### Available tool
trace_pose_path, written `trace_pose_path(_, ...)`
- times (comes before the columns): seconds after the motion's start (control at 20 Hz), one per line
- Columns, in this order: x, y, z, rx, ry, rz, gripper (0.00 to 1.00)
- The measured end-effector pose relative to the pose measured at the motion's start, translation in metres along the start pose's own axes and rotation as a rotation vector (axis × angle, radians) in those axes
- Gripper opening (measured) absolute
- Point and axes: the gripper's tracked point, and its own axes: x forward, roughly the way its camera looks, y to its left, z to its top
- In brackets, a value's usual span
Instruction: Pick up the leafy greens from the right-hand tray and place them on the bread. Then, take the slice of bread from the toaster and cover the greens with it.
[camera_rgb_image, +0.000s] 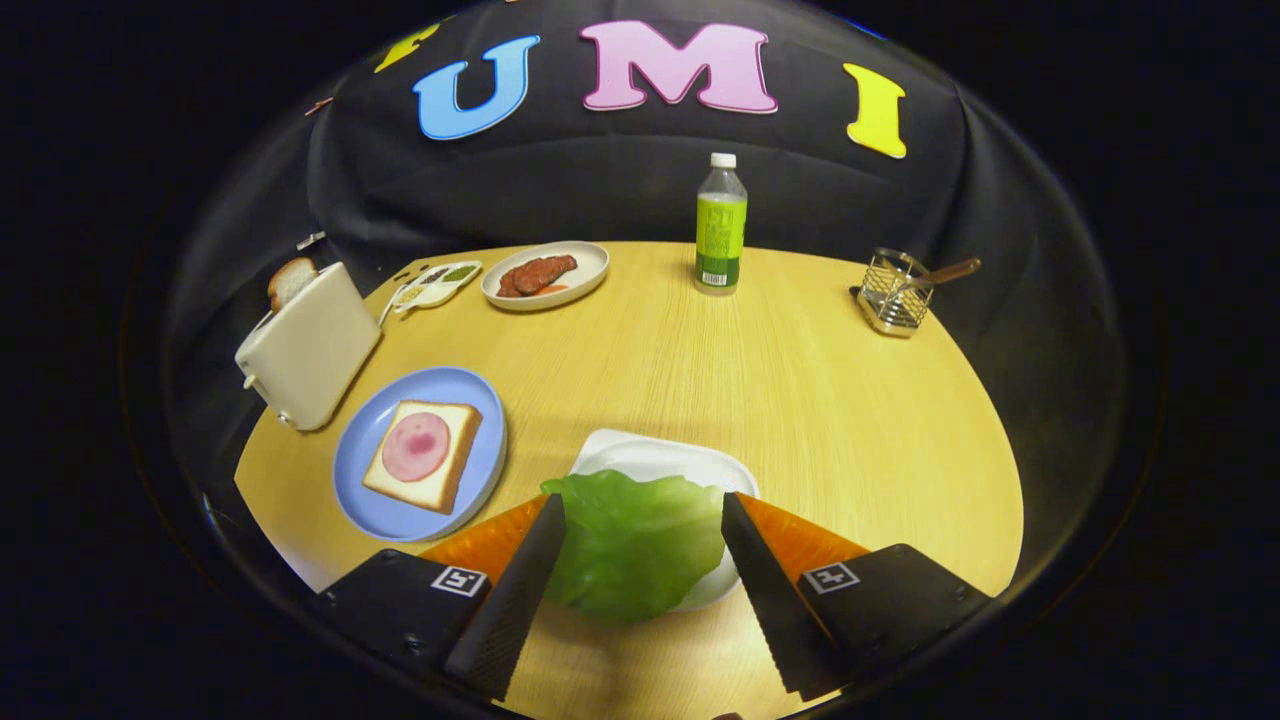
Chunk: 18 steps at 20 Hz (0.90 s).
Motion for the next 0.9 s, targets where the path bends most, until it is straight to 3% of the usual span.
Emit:
trace_pose_path(0.7,0.035,0.001,-0.046,-0.06,0.113,0.001,0.99)
trace_pose_path(0.8,0.032,0.007,-0.046,-0.067,0.115,0.012,0.93)
trace_pose_path(0.9,0.033,0.011,-0.047,-0.08,0.117,0.018,0.72)
